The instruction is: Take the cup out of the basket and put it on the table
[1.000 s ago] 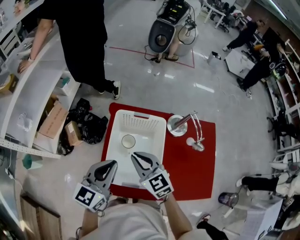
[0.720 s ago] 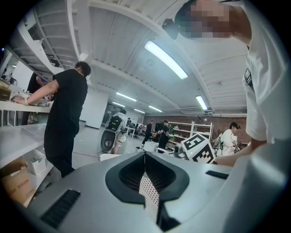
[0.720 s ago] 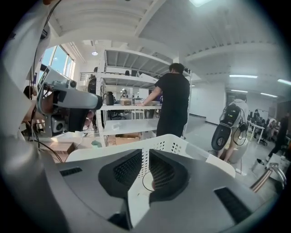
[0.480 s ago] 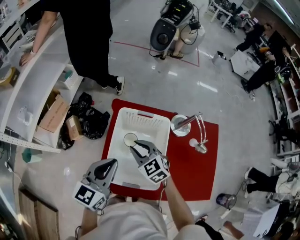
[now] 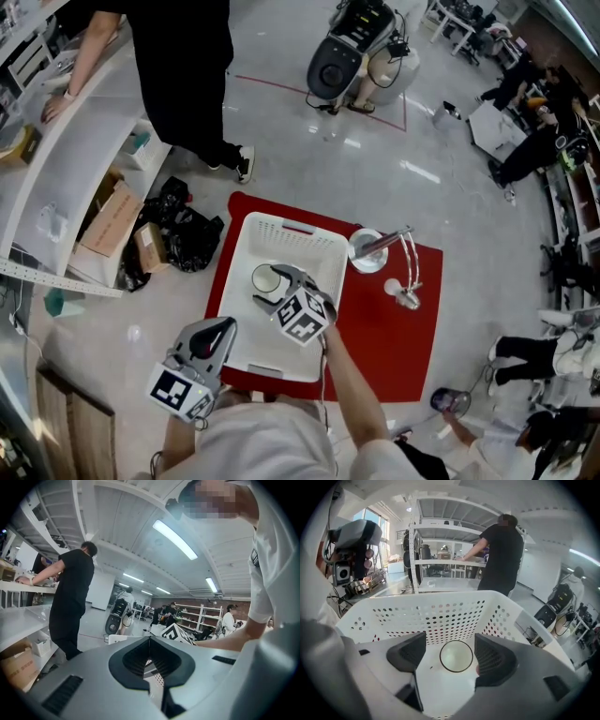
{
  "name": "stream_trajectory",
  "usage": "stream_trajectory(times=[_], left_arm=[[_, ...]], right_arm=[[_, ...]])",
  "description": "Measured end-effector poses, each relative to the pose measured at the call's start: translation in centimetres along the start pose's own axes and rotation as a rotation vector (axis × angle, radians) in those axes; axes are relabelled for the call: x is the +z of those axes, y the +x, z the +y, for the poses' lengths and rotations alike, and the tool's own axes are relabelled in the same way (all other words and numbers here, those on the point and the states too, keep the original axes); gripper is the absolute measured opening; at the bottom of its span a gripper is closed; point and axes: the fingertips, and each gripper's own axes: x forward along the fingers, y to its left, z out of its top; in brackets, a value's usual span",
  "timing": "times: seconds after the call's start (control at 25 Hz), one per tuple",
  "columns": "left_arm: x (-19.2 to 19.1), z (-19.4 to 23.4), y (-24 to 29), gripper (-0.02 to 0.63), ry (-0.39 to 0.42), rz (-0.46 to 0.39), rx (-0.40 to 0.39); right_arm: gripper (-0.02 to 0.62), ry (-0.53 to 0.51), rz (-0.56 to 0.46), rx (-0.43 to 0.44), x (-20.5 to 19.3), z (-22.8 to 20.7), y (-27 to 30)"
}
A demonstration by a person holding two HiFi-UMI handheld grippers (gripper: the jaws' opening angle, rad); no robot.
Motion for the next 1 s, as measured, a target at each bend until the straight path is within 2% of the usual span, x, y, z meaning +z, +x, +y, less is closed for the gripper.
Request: stream_trajectory(times=[0.16, 0.44, 0.76, 1.0], left_arm=[[-0.1, 0.4, -0.2, 0.011, -0.008, 0.002, 0.007], [-0.4, 0.9, -0.1, 0.011, -0.014, 0.005, 0.011], [-0.7, 1.3, 0.1, 0.011, -0.014, 0.013, 0.015], [-1.1, 1.2, 0.3, 0.011, -0.015, 0.025, 0.015]], right_arm=[[0.348, -0.040, 0.077, 0.002, -1.0, -0.4, 1.7], [0.381, -0.073, 0.184, 0.035, -3.1, -1.1, 4.4], [0.409, -0.054, 0.246, 0.059, -5.4, -1.5, 7.0], [0.414, 0.010, 0.254, 0.083, -6.6, -1.9, 8.5]])
